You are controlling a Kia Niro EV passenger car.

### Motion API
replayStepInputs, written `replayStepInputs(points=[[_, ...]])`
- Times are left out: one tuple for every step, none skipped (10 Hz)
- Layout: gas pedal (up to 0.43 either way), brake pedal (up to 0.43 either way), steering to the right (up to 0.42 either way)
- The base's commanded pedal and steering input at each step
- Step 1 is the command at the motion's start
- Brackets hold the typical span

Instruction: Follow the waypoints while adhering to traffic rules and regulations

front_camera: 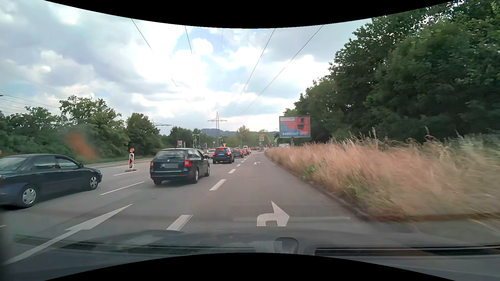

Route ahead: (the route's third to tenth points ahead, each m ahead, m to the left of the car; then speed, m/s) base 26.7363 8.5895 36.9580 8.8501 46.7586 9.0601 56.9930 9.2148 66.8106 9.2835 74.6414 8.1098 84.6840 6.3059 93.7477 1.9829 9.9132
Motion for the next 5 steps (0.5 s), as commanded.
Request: replayStepInputs(points=[[0.11, 0.0, -0.02], [0.11, 0.0, -0.019], [0.11, 0.0, -0.019], [0.11, 0.0, -0.019], [0.098, 0.0, -0.019]])
